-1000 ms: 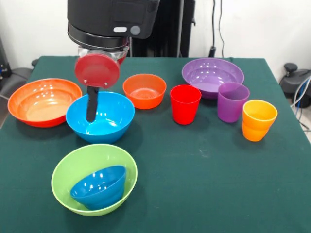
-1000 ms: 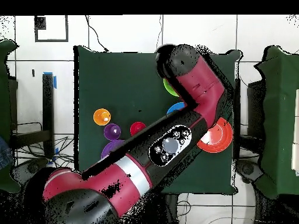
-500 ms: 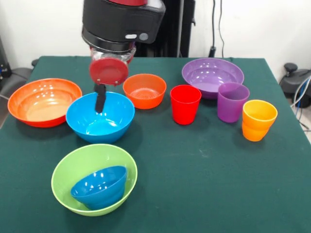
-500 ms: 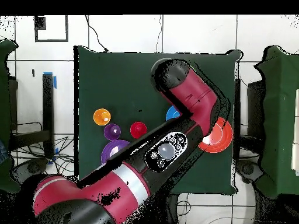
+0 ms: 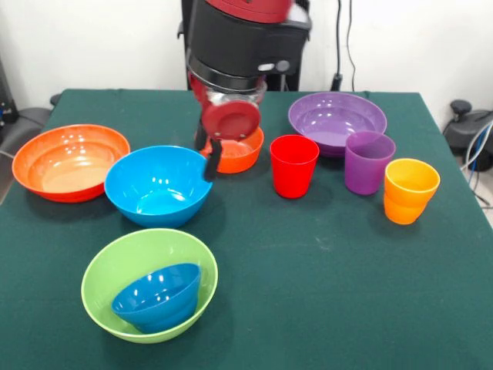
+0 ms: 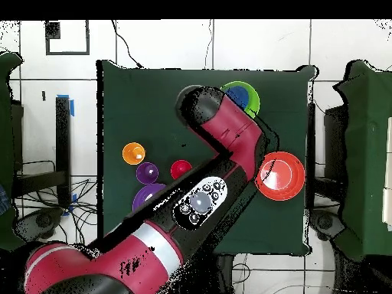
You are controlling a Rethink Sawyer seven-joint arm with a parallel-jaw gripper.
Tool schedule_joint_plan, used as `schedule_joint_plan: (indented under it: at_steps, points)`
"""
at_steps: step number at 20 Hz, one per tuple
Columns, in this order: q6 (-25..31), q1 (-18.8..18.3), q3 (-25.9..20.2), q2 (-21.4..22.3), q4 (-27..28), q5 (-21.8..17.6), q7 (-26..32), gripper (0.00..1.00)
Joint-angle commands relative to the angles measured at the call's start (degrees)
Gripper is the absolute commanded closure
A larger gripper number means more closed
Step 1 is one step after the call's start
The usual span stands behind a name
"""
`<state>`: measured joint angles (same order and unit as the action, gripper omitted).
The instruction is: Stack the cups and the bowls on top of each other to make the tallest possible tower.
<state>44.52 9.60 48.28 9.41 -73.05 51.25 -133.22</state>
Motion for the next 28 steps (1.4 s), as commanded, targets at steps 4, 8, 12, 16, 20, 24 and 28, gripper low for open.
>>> schedule_joint_plan:
  at_steps: [4,8,12,16,20,24,28]
  points:
    - [-11.74,0.99,-15.58,0.14,-8.31,-6.77,1.7,0.0]
    - [-13.38,1.09,-16.08,-1.17,-7.38,-8.58,-0.55,0.0]
    - [-13.85,1.09,-16.78,-1.97,-6.59,-10.48,-1.23,0.0]
    - [-14.81,0.52,-18.14,-1.66,-6.48,-12.19,-0.41,0.0]
    - [-18.19,-0.38,-20.16,-1.12,-6.8,-13.98,0.72,0.0]
    - [-19.67,-0.66,-21.48,-1.13,-6.73,-15.36,0.15,0.0]
    - [-20.62,-1.02,-22.83,-1.36,-6.53,-16.93,0.26,0.0]
